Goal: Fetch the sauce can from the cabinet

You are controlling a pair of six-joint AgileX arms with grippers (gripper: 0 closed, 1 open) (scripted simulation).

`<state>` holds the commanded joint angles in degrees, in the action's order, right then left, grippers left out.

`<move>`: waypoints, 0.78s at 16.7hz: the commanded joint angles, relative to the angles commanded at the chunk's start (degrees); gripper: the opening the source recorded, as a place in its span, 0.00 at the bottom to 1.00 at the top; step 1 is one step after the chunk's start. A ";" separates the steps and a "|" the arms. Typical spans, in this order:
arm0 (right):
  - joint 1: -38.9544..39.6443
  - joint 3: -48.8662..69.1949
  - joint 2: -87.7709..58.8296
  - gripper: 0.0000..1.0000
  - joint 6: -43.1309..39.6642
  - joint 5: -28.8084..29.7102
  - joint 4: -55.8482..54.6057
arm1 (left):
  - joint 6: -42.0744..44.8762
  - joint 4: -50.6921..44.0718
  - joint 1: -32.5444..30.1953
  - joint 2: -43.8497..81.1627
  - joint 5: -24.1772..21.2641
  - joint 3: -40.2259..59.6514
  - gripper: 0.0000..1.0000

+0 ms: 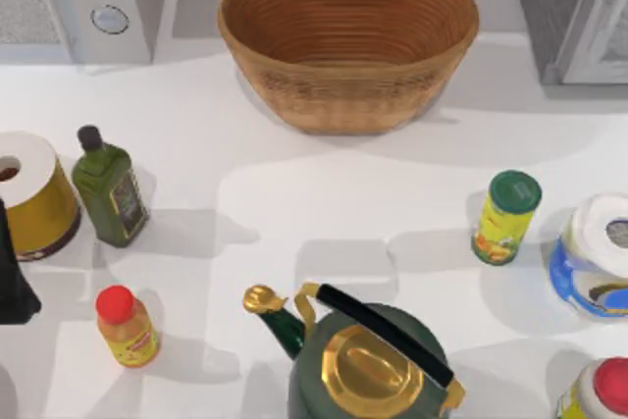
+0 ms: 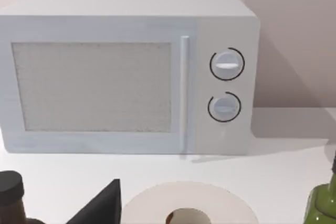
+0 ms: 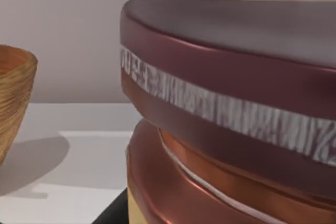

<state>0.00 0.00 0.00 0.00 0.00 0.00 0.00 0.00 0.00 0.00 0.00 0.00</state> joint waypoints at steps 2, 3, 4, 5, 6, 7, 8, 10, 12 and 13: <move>0.00 0.00 0.00 0.00 0.00 0.00 0.00 | 0.00 0.00 0.00 0.00 0.00 0.00 1.00; 0.11 -0.05 -0.19 0.00 0.10 0.00 0.07 | 0.00 0.00 0.00 0.00 0.00 0.00 1.00; 0.11 -0.05 -0.19 0.00 0.10 0.00 0.07 | 0.00 0.00 0.00 0.00 0.00 0.00 1.00; 0.30 0.16 -0.72 0.00 0.13 -0.16 -0.49 | 0.00 0.00 0.00 0.00 0.00 0.00 1.00; 0.69 0.57 -1.84 0.00 0.20 -0.50 -1.65 | 0.00 0.00 0.00 0.00 0.00 0.00 1.00; 1.29 1.14 -3.56 0.00 0.30 -1.01 -3.39 | 0.00 0.00 0.00 0.00 0.00 0.00 1.00; 2.08 1.83 -5.86 0.00 0.43 -1.66 -5.67 | 0.00 0.00 0.00 0.00 0.00 0.00 1.00; 4.08 3.50 -12.19 0.00 0.77 -3.25 -11.44 | 0.00 0.00 0.00 0.00 0.00 0.00 1.00; 6.54 5.40 -20.62 0.00 1.19 -5.04 -18.48 | 0.00 0.00 0.00 0.00 0.00 0.00 1.00; 7.88 6.39 -25.51 0.00 1.43 -5.93 -22.37 | 0.00 0.00 0.00 0.00 0.00 0.00 1.00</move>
<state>7.88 6.38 -25.51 1.43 -5.93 -22.37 0.00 0.00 0.00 0.00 0.00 0.00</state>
